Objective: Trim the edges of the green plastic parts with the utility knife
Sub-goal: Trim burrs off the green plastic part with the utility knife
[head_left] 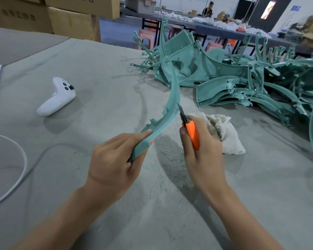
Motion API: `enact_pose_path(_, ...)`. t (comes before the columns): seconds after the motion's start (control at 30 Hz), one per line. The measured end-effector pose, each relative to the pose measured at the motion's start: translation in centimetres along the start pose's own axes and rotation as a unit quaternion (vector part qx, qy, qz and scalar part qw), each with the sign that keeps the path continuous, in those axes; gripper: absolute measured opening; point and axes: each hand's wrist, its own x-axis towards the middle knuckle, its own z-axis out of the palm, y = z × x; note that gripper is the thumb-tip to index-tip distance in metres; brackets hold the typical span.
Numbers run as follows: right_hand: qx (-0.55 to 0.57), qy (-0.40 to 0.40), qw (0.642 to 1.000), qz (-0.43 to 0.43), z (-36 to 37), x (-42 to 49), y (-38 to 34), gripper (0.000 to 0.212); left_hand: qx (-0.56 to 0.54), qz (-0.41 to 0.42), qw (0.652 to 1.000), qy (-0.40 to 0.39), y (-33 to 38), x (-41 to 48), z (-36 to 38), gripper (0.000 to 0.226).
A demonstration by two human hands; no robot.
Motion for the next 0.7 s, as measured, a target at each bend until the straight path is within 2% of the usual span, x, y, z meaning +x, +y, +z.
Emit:
enact_pose_path(0.1, 0.0, -0.009, 1.0, -0.022, 0.4, -0.5, -0.4, 0.016, 0.005, -0.016, 1.0, -0.004, -0.1, 0.0, 0.1, 0.024)
enact_pose_path(0.3, 0.041, -0.028, 0.999, -0.021, -0.3, -0.5, -0.6, 0.01, 0.012, -0.009, 1.0, 0.002, -0.2, -0.3, 0.0, 0.023)
enact_pose_path(0.5, -0.007, -0.049, 0.996, -0.07, 0.1, -1.5, -2.0, 0.023, 0.039, -0.029, 0.998, 0.032, -0.4, 0.0, 0.1, 0.025)
enact_pose_path(0.6, 0.045, -0.07, 0.994, -0.076, 0.0, -1.7, -2.8, 0.02, 0.04, -0.025, 0.998, 0.04, -0.7, 0.0, 0.2, 0.025)
enact_pose_path(0.7, 0.131, -0.083, 0.987, -0.04, -0.3, -1.7, -3.2, 0.014, 0.039, -0.015, 0.999, 0.028, -1.3, -0.4, 0.6, 0.019)
